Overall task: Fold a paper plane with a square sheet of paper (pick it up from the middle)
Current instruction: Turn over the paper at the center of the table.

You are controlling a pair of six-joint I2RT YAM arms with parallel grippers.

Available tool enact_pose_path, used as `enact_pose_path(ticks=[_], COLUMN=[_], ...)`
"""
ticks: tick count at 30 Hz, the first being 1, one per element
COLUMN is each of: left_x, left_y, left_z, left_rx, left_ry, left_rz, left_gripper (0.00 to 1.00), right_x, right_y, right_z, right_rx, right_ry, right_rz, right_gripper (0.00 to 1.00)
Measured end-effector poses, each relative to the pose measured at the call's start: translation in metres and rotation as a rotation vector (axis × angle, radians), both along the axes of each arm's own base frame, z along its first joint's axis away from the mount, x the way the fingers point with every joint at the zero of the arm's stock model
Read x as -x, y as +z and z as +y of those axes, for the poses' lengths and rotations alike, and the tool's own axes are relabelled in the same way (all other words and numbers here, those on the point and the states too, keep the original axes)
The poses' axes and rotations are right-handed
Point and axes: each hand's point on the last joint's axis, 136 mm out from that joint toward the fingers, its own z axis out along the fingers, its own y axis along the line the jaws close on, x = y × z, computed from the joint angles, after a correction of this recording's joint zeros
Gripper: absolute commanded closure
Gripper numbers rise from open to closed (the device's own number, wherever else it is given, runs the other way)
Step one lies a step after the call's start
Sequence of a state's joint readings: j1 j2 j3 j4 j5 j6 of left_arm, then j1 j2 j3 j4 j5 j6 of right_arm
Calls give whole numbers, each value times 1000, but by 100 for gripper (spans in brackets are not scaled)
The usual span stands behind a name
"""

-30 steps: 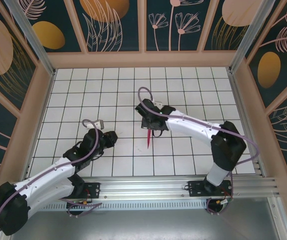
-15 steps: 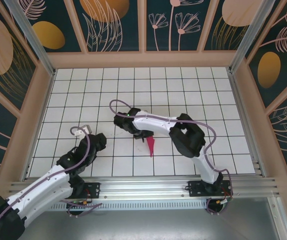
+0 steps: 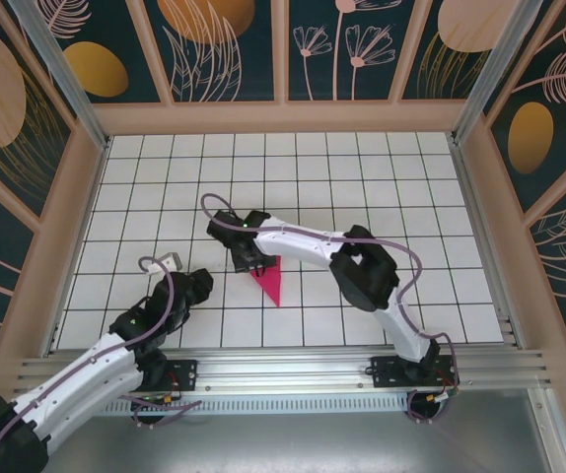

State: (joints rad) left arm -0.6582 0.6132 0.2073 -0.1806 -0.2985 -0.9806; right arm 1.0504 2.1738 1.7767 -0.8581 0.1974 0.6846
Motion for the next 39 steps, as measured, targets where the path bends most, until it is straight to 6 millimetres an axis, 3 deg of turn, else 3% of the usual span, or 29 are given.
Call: enact_pose_path(ticks=[4,7,9,13,16,20,22,24,32,39], left_x=[1,-1,-5,-11,-14,-17,-19,-25,-40,-51], left_y=[-15,-17,-12,-8,-8,-15,-19,-18,-20,-8], left_z=[-15,-25,-33,-47,-58,-67,-71,-76,-80,-78], left_rx=[-10,-5,16,69,126,163,164,171,274,278], left_ry=[-69,-103,-123,-146,-154,-158,-158,-144,-72,-58], left_rz=[71,96,94,91,101,138,164,180,203,179], left_gripper=[55,54,53,50,49,48,46,44,41,39], right_x=[3,4,3,10,21,7,5,10,45,57], right_y=[47,73,81,83,99,115,107,94,30,13], right_z=[-9,-32,-48,-83,-103,-111,-107,-93,-55,-45], right_rx=[-178,-319,-401,-503,-613,-708,-718,-743,-724,-712], right_ry=[17,1,-20,-79,-89,-106,-95,-54,28,56], right_rz=[-50,-79,-102,-187,-268,-305,-272,-204,60,133], right_gripper=[38,45,60,63,67,75,75,82,92,90])
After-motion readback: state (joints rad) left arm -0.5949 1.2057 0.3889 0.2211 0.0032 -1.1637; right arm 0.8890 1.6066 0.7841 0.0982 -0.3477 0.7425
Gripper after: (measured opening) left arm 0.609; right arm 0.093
